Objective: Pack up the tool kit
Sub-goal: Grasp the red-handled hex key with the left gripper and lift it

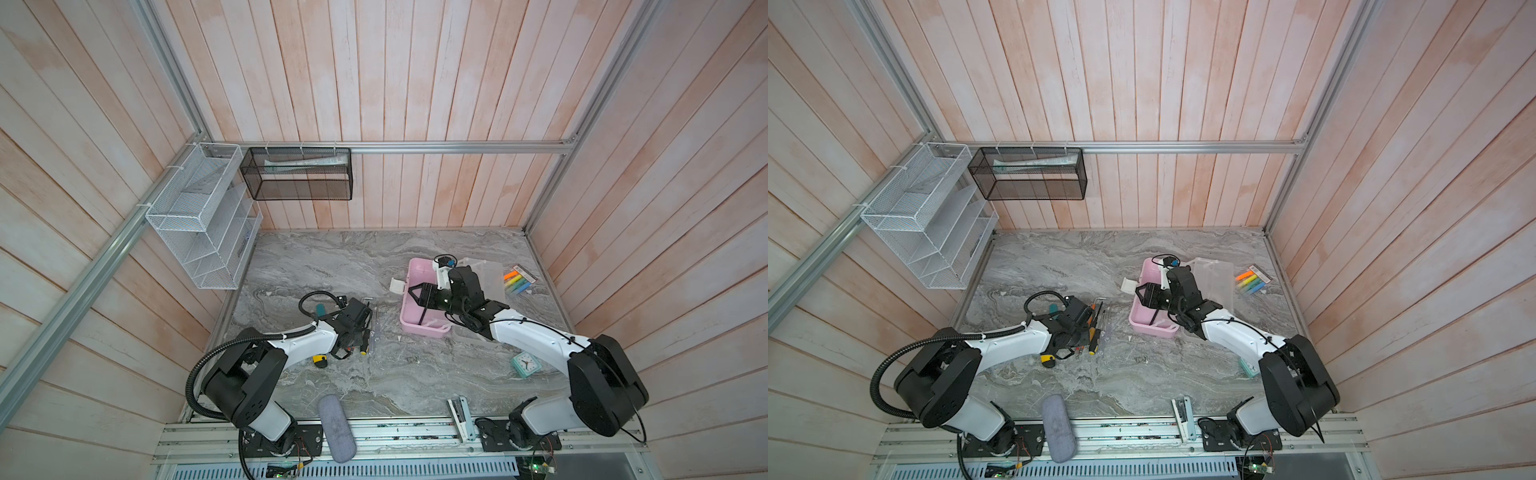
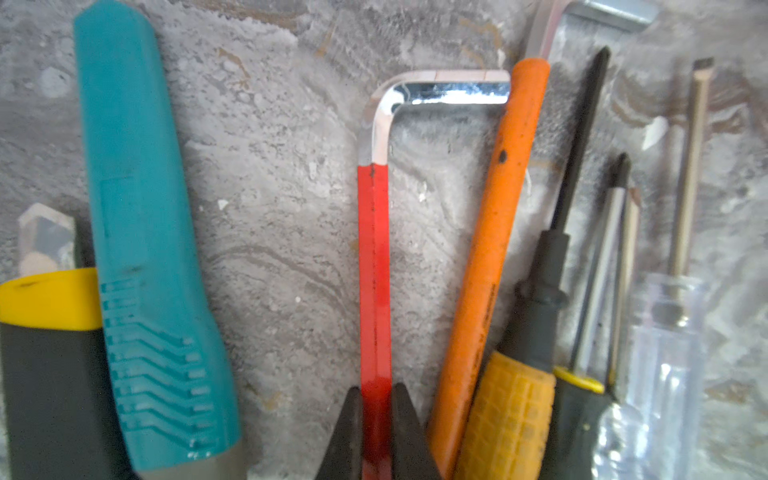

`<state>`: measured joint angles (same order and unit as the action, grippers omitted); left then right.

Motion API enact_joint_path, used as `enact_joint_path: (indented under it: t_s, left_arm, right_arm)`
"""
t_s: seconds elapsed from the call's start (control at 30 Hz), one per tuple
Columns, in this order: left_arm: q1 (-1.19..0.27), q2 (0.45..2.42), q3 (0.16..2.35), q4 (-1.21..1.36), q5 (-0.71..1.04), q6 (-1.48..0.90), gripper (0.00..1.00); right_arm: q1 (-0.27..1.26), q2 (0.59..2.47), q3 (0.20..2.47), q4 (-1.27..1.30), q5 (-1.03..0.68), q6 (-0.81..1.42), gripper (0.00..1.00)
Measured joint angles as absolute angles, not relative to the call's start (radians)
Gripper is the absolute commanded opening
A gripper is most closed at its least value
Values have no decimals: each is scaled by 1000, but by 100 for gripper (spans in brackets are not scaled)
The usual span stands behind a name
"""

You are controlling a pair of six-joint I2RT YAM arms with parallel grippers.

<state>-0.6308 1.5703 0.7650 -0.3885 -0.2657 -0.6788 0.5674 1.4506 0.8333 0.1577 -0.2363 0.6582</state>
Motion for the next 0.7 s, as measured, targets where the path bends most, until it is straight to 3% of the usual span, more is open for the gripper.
enact_joint_path:
  t_s: [0.7]
  left_arm:
    - [-636,1462,966,-527,-262,-582,0]
  right_arm:
    - [567,1510,849,181,-309,701,53]
